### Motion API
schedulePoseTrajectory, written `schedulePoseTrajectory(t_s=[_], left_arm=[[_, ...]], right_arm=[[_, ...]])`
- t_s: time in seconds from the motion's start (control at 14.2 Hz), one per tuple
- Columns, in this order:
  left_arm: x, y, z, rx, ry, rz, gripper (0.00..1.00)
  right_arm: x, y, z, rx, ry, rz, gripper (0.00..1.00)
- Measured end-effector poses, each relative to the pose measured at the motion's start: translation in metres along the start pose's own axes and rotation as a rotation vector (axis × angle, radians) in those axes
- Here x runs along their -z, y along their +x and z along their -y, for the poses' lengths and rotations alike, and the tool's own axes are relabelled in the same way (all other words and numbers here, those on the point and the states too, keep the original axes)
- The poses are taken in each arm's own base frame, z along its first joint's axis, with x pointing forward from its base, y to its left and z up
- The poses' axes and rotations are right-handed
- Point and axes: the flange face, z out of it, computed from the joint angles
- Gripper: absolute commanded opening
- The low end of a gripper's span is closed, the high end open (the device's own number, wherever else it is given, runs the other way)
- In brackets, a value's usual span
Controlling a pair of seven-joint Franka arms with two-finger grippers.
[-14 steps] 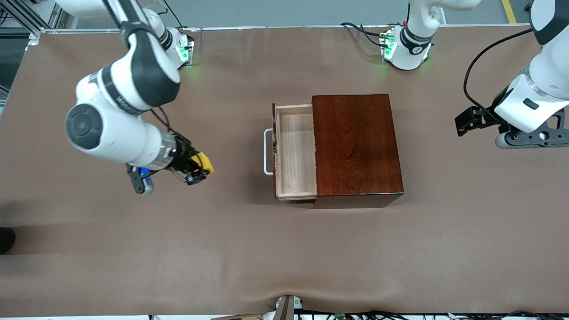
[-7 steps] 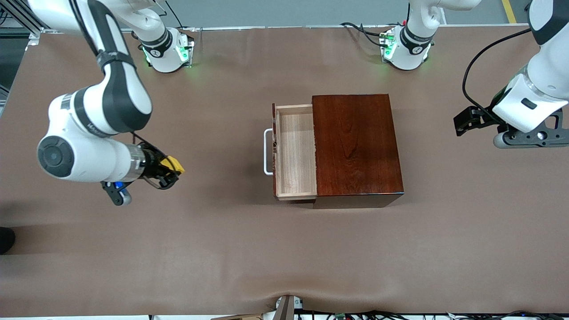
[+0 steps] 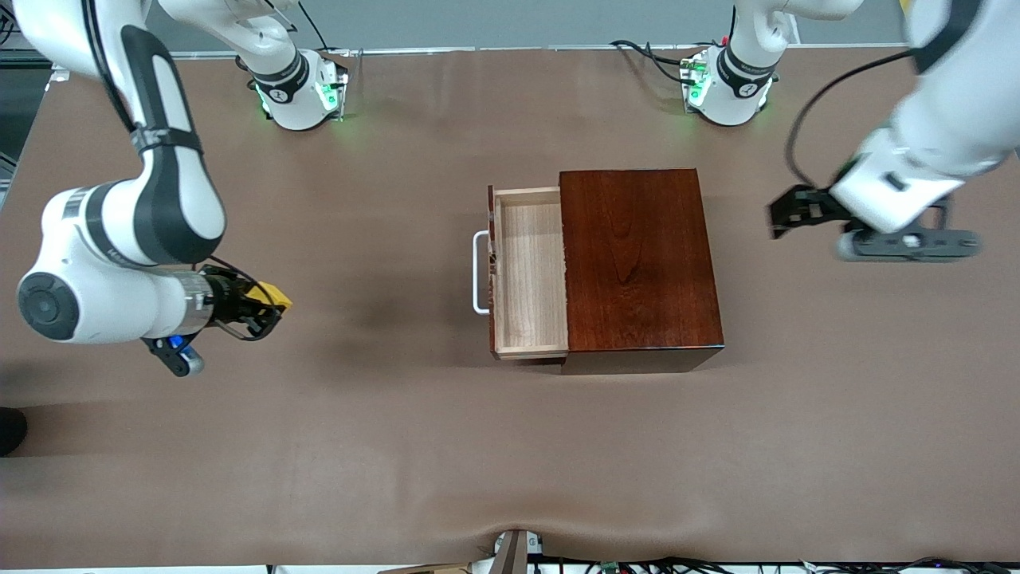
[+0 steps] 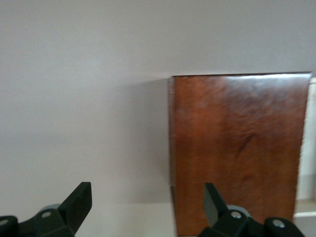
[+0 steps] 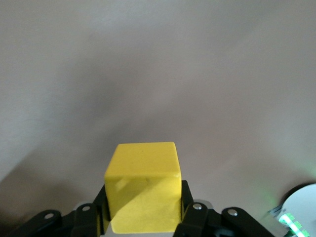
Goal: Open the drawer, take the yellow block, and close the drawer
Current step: 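Lower the cube with the right gripper while the left gripper reaches the drawer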
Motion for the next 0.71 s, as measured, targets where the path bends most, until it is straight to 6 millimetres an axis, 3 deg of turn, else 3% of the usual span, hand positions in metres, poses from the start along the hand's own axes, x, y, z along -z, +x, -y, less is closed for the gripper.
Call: schedulePoseTrajectory(t_s=[0.35,0.71], left_arm=[[-0.041,-0.022,-0.163,0.181,-0.002,-0.032,1.0],[-0.095,-0.054,-0.286,0.402,-0.061,-0.089,1.0]], right_arm=[[-0.017,0.051,-0.054,0.145,-0.017,0.013,0.0],[-0.049,0.086,-0.093,0.289,-0.028,-0.002,0.0]])
